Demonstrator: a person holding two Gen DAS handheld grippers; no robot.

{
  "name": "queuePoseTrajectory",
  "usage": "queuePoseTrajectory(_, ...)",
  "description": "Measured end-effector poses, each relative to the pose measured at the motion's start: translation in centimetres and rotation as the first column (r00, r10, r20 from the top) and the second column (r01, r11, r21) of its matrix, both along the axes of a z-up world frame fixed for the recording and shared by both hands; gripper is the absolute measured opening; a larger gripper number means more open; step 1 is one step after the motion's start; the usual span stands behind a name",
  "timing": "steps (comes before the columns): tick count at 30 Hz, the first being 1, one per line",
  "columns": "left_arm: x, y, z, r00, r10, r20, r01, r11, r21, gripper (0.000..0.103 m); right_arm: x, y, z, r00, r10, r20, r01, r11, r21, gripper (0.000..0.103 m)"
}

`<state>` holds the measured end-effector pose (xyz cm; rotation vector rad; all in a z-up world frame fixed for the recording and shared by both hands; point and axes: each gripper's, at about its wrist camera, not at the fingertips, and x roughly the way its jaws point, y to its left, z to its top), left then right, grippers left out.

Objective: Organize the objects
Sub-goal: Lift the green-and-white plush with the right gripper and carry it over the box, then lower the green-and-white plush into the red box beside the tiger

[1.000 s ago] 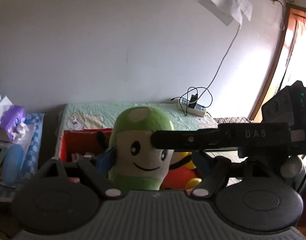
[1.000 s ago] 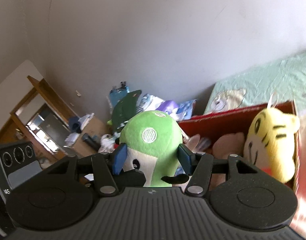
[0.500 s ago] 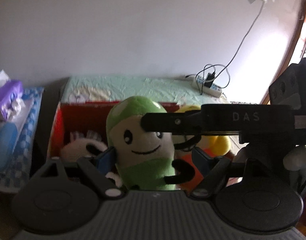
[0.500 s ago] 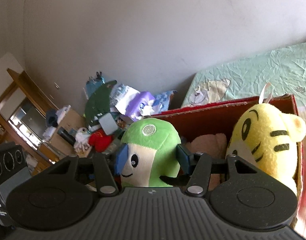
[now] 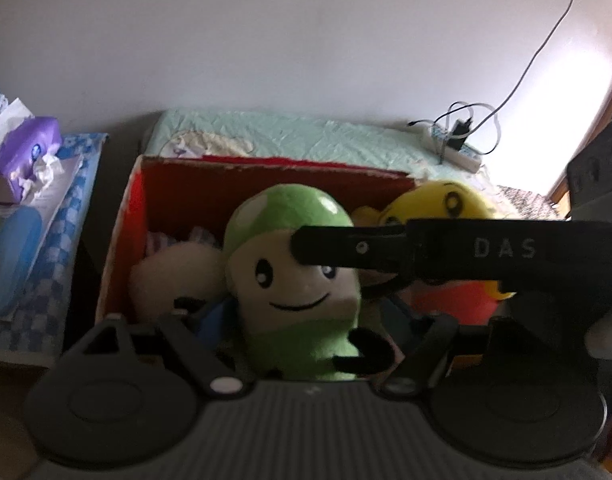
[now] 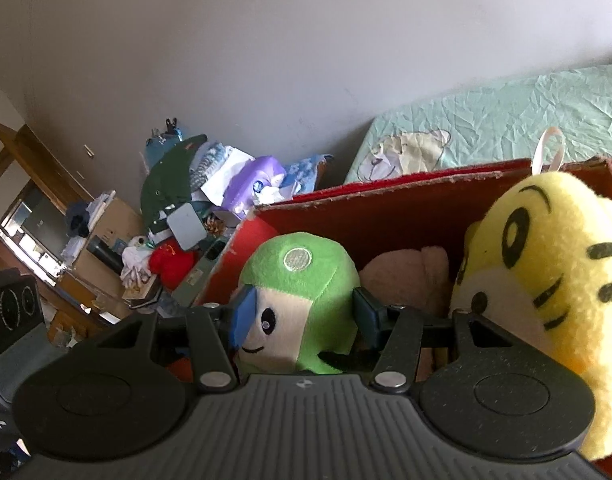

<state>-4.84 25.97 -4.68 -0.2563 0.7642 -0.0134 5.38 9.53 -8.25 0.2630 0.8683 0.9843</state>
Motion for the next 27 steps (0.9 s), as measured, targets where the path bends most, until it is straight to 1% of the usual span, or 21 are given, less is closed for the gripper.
queuePoseTrajectory(3, 0.3, 0.1, -0.5, 1.0, 0.005, -0.017, -0.005, 1.0, 0.01, 0.076, -0.2, 0.8, -0.1, 1.0, 0.001, 0.014, -0.001, 1.0, -0.019, 0.055)
queuePoseTrajectory(9, 0.2, 1.0, -1.1, 0.999, 0.006, -0.045, -0.005, 1.0, 0.006, 0.076, -0.2, 0.8, -1.0, 1.0, 0.023, -0.002, -0.023, 0.999, -0.041, 0.055)
queuePoseTrajectory(12, 0.5, 0.6, -1.2, 0.999, 0.0, -0.051, 0.001, 1.0, 0.018, 0.077, 0.3, 0.3, -1.3, 0.999, 0.009, -0.041, -0.01, 1.0, -0.016, 0.055)
queuePoseTrajectory(16, 1.1, -0.4, -1.3, 0.998, -0.01, -0.068, 0.014, 0.998, 0.062, 0.085, 0.1, 0.0, -1.2, 0.999, 0.004, -0.047, -0.004, 1.0, -0.008, 0.058)
queuePoseTrajectory(20, 1.2, -1.2, -1.3, 0.997, -0.018, -0.078, 0.026, 0.994, 0.11, 0.086, 0.1, -0.6, -1.1, 0.995, -0.011, -0.1, 0.014, 0.999, 0.034, 0.06)
queuePoseTrajectory(24, 1.4, -1.3, -1.2, 0.996, -0.013, -0.091, 0.024, 0.992, 0.122, 0.086, -0.4, -1.4, -0.5, 0.993, -0.031, -0.114, 0.038, 0.997, 0.06, 0.061)
queuePoseTrajectory(27, 1.6, -1.4, -1.2, 0.994, -0.001, -0.107, 0.015, 0.991, 0.13, 0.086, -0.4, -2.5, -0.1, 0.99, -0.051, -0.131, 0.064, 0.993, 0.099, 0.061)
